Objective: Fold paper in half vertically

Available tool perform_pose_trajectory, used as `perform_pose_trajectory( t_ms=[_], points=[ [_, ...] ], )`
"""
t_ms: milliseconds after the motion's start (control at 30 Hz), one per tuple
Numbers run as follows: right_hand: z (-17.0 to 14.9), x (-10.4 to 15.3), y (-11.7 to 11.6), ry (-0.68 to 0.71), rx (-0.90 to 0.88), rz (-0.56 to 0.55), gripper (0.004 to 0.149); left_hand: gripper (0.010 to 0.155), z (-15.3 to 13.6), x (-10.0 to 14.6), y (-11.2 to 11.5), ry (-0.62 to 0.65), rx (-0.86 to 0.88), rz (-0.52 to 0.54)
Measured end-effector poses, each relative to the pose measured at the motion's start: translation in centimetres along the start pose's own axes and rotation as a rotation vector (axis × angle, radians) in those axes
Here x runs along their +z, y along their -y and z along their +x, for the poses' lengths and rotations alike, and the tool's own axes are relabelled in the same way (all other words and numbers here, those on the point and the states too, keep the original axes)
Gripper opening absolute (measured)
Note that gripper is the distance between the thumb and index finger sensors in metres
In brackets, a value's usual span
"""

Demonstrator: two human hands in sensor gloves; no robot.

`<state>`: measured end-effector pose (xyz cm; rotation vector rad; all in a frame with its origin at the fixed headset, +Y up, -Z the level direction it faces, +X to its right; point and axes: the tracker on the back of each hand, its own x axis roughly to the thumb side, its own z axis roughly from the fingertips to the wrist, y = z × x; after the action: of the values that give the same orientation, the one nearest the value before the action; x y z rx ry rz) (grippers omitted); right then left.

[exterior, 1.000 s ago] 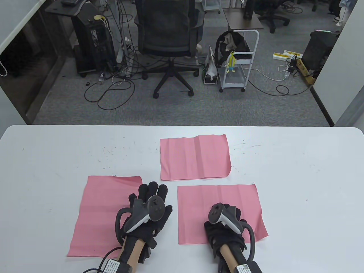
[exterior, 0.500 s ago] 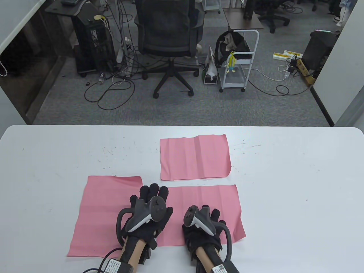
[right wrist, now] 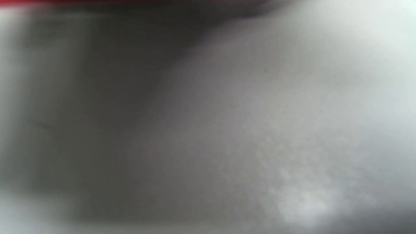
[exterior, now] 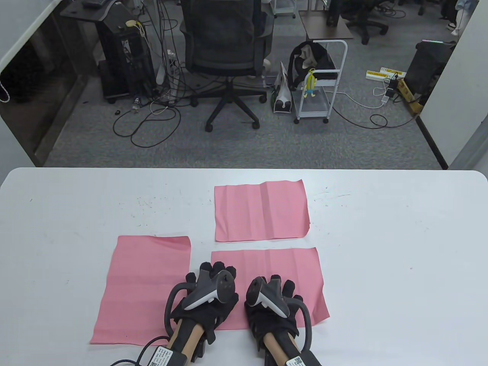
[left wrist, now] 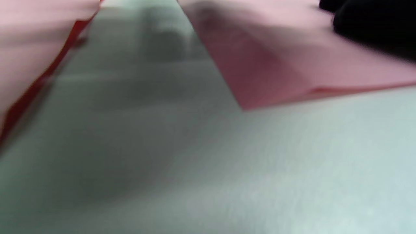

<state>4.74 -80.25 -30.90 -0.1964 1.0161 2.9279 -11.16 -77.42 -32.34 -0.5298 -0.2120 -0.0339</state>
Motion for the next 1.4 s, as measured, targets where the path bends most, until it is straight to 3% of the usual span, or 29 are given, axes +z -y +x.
perform_pose_trajectory(
  t_ms=[233, 533, 700, 800, 900, 1000, 1267, 1400],
  points=[
    [0.0, 0.0, 0.0, 0.000, 0.015, -0.011, 0.071, 0.076, 0.5, -0.9, 1.6, -0.003, -0.048, -0.085],
    [-0.3, 0.1, 0.4, 0.012, -0.002, -0.035, 0.072, 0.077, 0.4, -1.0, 1.9, 0.005, -0.042, -0.096],
    [-3.0, 1.1, 4.3, 0.084, -0.153, -0.064, 0.072, 0.077, 0.4, -1.1, 1.9, 0.007, -0.041, -0.102],
    [-5.8, 0.9, 7.2, 0.048, -0.191, -0.120, 0.072, 0.077, 0.4, -1.1, 1.9, 0.008, -0.046, -0.103],
    [-8.9, -0.5, 9.7, -0.012, -0.236, -0.129, 0.072, 0.077, 0.4, -1.2, 1.8, 0.010, -0.049, -0.107],
    [-11.5, -2.5, 10.7, -0.098, -0.251, -0.137, 0.073, 0.077, 0.4, -1.2, 1.8, 0.010, -0.052, -0.112],
    [-14.2, -7.8, 8.7, -0.135, -0.353, -0.003, 0.079, 0.077, 0.3, -1.3, 1.9, 0.013, -0.043, -0.116],
    [-14.5, -8.8, 8.3, -0.128, -0.385, 0.026, 0.081, 0.077, 0.3, -1.3, 1.9, 0.015, -0.037, -0.120]
  ],
)
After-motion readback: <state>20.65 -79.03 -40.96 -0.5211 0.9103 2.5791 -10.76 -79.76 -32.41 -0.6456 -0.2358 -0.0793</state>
